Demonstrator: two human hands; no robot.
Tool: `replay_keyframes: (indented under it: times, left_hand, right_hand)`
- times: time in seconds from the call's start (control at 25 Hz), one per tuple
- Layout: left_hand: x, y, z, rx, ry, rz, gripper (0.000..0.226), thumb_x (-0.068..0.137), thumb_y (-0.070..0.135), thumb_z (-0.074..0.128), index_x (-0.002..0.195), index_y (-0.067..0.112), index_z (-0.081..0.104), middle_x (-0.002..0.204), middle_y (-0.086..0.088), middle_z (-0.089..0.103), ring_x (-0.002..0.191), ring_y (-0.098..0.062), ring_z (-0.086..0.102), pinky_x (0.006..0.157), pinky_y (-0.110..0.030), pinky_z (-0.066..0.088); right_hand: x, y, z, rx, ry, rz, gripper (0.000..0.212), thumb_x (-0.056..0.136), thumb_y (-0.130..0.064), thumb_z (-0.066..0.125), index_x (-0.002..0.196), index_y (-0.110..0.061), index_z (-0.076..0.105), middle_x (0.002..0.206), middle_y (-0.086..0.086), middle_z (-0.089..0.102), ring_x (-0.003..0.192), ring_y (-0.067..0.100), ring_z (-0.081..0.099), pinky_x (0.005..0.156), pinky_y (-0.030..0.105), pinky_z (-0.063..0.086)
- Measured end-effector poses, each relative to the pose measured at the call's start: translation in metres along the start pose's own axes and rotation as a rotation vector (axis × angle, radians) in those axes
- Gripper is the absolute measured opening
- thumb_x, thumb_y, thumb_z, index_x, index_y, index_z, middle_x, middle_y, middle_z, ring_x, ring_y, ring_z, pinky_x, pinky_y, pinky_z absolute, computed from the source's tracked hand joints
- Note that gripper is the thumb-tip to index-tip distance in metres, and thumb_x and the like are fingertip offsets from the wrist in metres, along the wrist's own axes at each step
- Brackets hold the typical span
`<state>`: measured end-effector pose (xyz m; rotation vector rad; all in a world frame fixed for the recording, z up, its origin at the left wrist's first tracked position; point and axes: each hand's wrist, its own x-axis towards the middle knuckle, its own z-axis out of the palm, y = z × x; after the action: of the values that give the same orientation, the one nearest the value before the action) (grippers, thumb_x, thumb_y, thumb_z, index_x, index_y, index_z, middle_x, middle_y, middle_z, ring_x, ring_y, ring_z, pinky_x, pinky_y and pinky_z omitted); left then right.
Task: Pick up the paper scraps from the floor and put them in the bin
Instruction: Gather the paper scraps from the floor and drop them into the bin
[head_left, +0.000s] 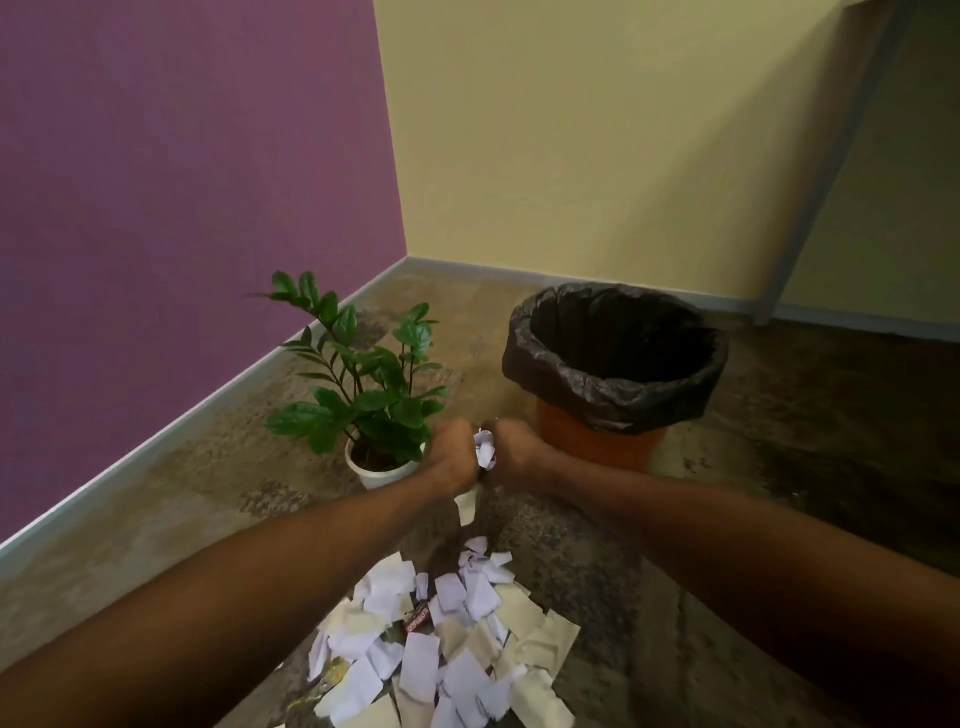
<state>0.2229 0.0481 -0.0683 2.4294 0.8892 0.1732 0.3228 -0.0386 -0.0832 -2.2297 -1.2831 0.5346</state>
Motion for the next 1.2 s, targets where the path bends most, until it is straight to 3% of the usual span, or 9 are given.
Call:
replay_keyframes:
  times: [0.12, 0.28, 0.44, 0.56, 0.76, 0.88, 0.96, 1.12, 1.2]
  left_hand:
    - [0.005, 0.021, -0.035, 0.040, 0.050, 0.062, 0.026, 0.099, 0.022, 0.061, 0.103, -0.003, 0.067, 0.109, -0.019, 0.070, 0.093, -0.025, 0.064, 0.075, -0.037, 0.049]
    - [0.016, 0.062, -0.085, 0.037, 0.187, 0.144, 0.024, 0.097, 0.021, 0.064, 0.104, -0.001, 0.071, 0.107, -0.019, 0.073, 0.099, -0.030, 0.070, 0.089, -0.045, 0.058]
    - [0.022, 0.109, -0.106, -0.030, 0.370, 0.256, 0.018, 0.096, 0.021, 0.064, 0.093, 0.007, 0.074, 0.097, -0.012, 0.074, 0.087, -0.023, 0.069, 0.073, -0.035, 0.057]
    - [0.028, 0.135, -0.104, -0.086, 0.463, 0.376, 0.023, 0.097, 0.021, 0.059, 0.089, 0.007, 0.075, 0.090, -0.012, 0.073, 0.084, -0.024, 0.069, 0.068, -0.037, 0.053]
    - [0.036, 0.160, -0.066, -0.200, 0.494, 0.499, 0.026, 0.097, 0.018, 0.053, 0.115, 0.015, 0.071, 0.092, -0.001, 0.056, 0.083, -0.015, 0.056, 0.070, -0.024, 0.038]
    - [0.043, 0.167, -0.045, -0.239, 0.440, 0.544, 0.034, 0.096, 0.022, 0.048, 0.124, 0.019, 0.068, 0.094, 0.000, 0.056, 0.087, -0.018, 0.058, 0.072, -0.027, 0.043]
    - [0.052, 0.170, -0.035, -0.247, 0.395, 0.536, 0.034, 0.095, 0.026, 0.048, 0.121, 0.022, 0.070, 0.100, -0.001, 0.062, 0.093, -0.020, 0.062, 0.075, -0.031, 0.050]
    - [0.070, 0.170, -0.015, -0.217, 0.417, 0.518, 0.023, 0.092, 0.010, 0.061, 0.111, 0.017, 0.072, 0.102, 0.000, 0.063, 0.090, -0.015, 0.058, 0.066, -0.007, 0.036]
    - [0.078, 0.168, -0.011, -0.207, 0.361, 0.543, 0.023, 0.090, 0.008, 0.064, 0.111, 0.012, 0.071, 0.107, -0.007, 0.067, 0.094, -0.019, 0.059, 0.075, -0.018, 0.042]
  right_hand:
    - [-0.002, -0.025, -0.033, -0.040, 0.080, -0.032, 0.042, 0.079, -0.014, 0.083, 0.119, -0.005, 0.070, 0.117, 0.014, 0.072, 0.111, 0.027, 0.068, 0.089, 0.030, 0.051]
    - [-0.004, -0.055, -0.083, -0.015, 0.268, -0.052, 0.047, 0.076, -0.010, 0.085, 0.118, -0.002, 0.065, 0.120, 0.017, 0.070, 0.111, 0.030, 0.067, 0.086, 0.033, 0.052]
    - [-0.006, -0.061, -0.128, 0.079, 0.495, -0.109, 0.036, 0.074, -0.007, 0.081, 0.108, -0.005, 0.066, 0.108, 0.011, 0.066, 0.094, 0.024, 0.065, 0.071, 0.030, 0.047]
    - [-0.005, -0.048, -0.154, 0.001, 0.576, -0.160, 0.042, 0.080, -0.015, 0.080, 0.117, -0.010, 0.060, 0.110, 0.004, 0.051, 0.089, 0.015, 0.051, 0.070, 0.023, 0.043]
    - [-0.011, -0.001, -0.180, -0.084, 0.610, -0.144, 0.026, 0.089, -0.030, 0.062, 0.109, -0.025, 0.047, 0.100, -0.009, 0.043, 0.087, 0.019, 0.054, 0.061, 0.021, 0.037]
    - [-0.016, 0.024, -0.180, -0.198, 0.619, -0.175, 0.032, 0.085, -0.031, 0.061, 0.111, -0.027, 0.043, 0.103, -0.008, 0.038, 0.086, 0.018, 0.054, 0.061, 0.023, 0.040]
    - [-0.017, 0.038, -0.178, -0.211, 0.613, -0.147, 0.036, 0.085, -0.029, 0.063, 0.115, -0.023, 0.045, 0.104, -0.005, 0.037, 0.086, 0.022, 0.056, 0.066, 0.031, 0.045]
    - [-0.016, 0.063, -0.176, -0.201, 0.543, -0.098, 0.045, 0.085, -0.026, 0.065, 0.126, -0.019, 0.048, 0.116, 0.001, 0.042, 0.100, 0.028, 0.056, 0.079, 0.037, 0.047]
    - [-0.015, 0.073, -0.174, -0.221, 0.483, -0.023, 0.057, 0.086, -0.021, 0.071, 0.137, -0.018, 0.046, 0.130, 0.010, 0.045, 0.112, 0.032, 0.056, 0.091, 0.043, 0.052]
